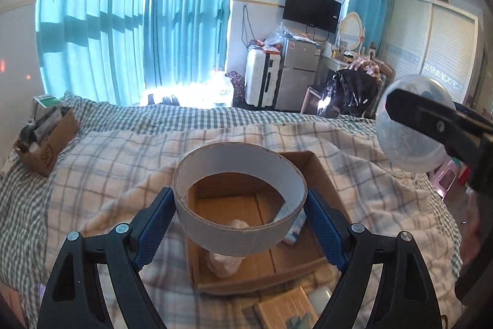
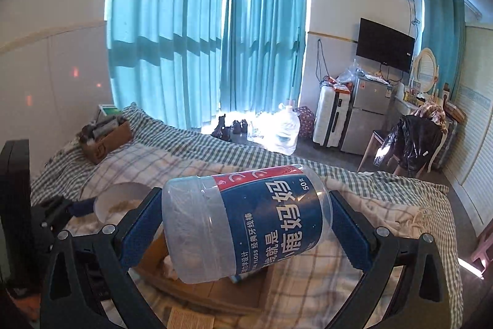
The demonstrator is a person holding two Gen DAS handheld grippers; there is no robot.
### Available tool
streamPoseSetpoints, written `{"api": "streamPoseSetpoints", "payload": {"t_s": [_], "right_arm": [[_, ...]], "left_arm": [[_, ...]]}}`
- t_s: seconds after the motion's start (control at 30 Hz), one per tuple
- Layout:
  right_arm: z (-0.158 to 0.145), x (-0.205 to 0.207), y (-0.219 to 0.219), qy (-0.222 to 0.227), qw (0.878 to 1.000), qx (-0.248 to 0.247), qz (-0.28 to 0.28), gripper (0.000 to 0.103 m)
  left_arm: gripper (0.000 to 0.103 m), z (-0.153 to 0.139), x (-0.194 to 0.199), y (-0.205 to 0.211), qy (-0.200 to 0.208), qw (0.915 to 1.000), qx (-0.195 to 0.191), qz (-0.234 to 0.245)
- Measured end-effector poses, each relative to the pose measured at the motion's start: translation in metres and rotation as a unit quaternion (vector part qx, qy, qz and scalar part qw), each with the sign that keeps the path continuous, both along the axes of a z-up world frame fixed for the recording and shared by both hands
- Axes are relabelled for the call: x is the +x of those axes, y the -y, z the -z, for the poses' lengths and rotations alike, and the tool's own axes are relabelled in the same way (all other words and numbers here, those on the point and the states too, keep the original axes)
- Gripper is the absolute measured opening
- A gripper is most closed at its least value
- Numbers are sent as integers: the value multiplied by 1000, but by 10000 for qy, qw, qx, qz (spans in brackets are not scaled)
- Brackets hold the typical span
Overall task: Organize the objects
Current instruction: 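Lower tape roll and bottle into the box and open both tools, then grasp the white toy with the left tool and lift it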
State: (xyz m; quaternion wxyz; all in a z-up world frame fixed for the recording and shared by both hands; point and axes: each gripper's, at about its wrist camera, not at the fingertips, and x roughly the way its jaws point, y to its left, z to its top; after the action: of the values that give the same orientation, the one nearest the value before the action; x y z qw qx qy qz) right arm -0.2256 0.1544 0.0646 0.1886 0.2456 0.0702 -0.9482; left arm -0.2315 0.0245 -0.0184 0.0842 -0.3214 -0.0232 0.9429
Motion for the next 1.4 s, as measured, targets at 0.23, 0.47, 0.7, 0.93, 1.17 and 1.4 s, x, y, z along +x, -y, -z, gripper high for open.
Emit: {"api": "streamPoseSetpoints", "payload": {"t_s": [0.23,0.47,0.7,0.93,1.17,1.4], "right_arm": [[37,-64,19,320,9995,29,-8,101],[90,-97,28,786,9968,149,-67,101],[79,-82,4,777,9969,-91,24,103],[27,-19,-31,597,9980,-47,220,103],[-29,61,-31,101,9990,362,262,103],[-12,115,-35,314,9977,472,365,103]], "left_arm": [[86,32,-41,1,135,9999,-49,90],[87,60,-58,-8,306,9989,-197,291],[103,66,-50,0,606,9981,-85,41],[103,14,0,15,365,9985,362,-201],[103,-43,56,14,-133,9993,11,-361],[103,-26,93,31,81,9985,-155,-520]]}}
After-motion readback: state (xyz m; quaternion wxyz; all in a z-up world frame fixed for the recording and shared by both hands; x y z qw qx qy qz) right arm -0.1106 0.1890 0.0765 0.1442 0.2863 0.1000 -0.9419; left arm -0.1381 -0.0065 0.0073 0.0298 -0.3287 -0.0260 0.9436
